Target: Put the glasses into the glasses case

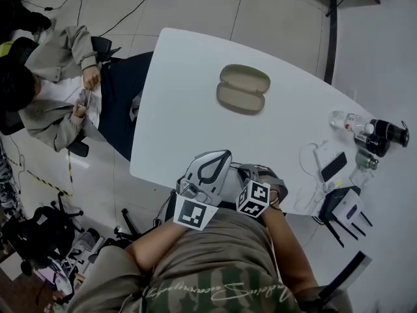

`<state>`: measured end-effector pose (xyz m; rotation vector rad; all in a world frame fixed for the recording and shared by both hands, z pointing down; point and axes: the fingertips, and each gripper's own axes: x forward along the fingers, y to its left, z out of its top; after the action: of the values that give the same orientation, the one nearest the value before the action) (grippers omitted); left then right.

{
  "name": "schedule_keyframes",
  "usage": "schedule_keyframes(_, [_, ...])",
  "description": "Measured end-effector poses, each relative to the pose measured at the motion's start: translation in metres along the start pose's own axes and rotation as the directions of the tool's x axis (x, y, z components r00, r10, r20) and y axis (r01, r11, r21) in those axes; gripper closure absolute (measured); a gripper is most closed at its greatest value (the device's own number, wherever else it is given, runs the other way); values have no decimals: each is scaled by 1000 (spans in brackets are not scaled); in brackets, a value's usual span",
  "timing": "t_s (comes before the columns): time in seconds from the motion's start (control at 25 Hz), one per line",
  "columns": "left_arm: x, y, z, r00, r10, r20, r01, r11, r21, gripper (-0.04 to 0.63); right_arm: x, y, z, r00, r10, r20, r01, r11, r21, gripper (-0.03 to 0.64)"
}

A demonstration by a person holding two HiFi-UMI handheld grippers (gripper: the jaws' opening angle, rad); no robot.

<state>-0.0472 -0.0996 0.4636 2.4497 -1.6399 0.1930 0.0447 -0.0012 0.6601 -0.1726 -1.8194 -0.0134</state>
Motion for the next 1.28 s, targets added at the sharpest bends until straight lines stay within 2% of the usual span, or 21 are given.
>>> schedule_keyframes(0.76, [8,25,-18,997,71,-1,-71,997,-32,589,-14,-32,23,999,-18,45,19,1000,-25,583])
schedule_keyframes(0.88, [10,23,-22,996,84,-9,-85,995,-55,589,-16,-35,25,998,-14,54,16,999,-36,583])
schedule_keyframes(1.28, [8,23,-22,990,139,31,-137,989,-62,589,-13,-46,22,999,-8,51,11,998,-60,583])
